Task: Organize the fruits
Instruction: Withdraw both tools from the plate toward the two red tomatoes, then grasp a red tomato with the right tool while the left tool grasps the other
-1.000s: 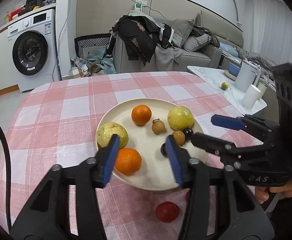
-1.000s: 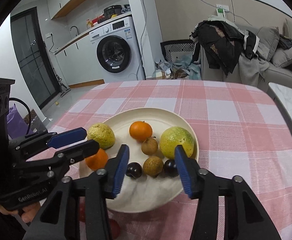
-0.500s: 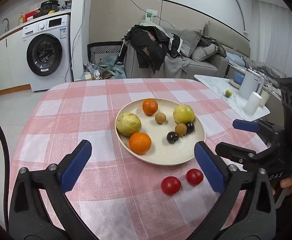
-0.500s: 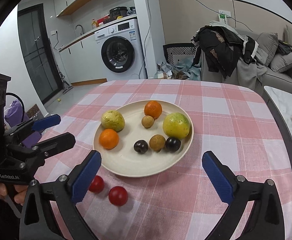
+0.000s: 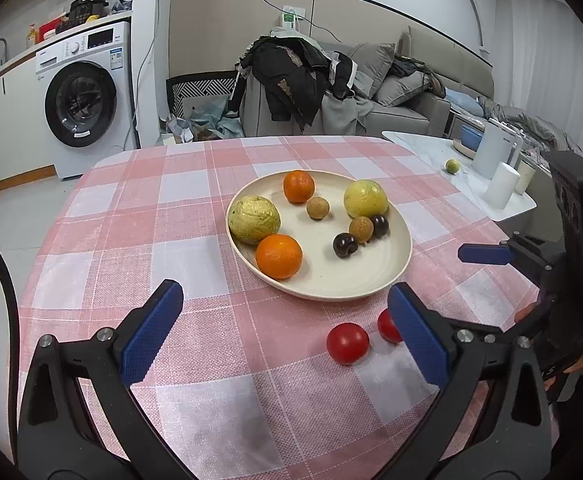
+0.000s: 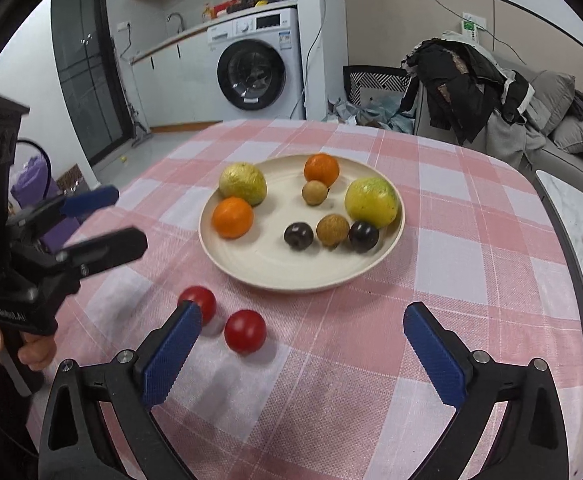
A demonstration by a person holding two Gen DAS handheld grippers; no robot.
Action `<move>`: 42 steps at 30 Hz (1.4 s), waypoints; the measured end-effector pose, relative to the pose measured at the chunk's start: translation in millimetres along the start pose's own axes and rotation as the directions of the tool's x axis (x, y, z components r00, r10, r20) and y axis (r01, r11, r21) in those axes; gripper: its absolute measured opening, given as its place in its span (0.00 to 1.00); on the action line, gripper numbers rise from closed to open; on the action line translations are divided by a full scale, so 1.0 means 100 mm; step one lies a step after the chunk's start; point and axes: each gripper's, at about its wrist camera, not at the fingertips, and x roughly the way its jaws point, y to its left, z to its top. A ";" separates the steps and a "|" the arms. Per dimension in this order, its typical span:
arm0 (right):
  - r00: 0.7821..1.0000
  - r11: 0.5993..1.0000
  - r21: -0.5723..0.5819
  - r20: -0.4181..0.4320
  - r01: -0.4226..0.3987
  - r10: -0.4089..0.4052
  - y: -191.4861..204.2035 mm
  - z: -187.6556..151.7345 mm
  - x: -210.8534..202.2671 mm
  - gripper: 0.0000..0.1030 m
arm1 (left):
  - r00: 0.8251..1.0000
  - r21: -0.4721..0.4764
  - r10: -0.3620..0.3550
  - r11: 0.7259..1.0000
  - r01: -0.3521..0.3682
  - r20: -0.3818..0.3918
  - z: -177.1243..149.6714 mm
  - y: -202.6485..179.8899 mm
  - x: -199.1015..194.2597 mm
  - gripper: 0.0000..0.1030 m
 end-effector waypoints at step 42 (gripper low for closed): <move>0.986 0.991 -0.068 -0.124 -0.119 0.110 0.32 -0.16 0.40 0.32 | 0.994 0.001 0.009 1.000 -0.009 -0.113 -0.12 0.06 0.36 0.99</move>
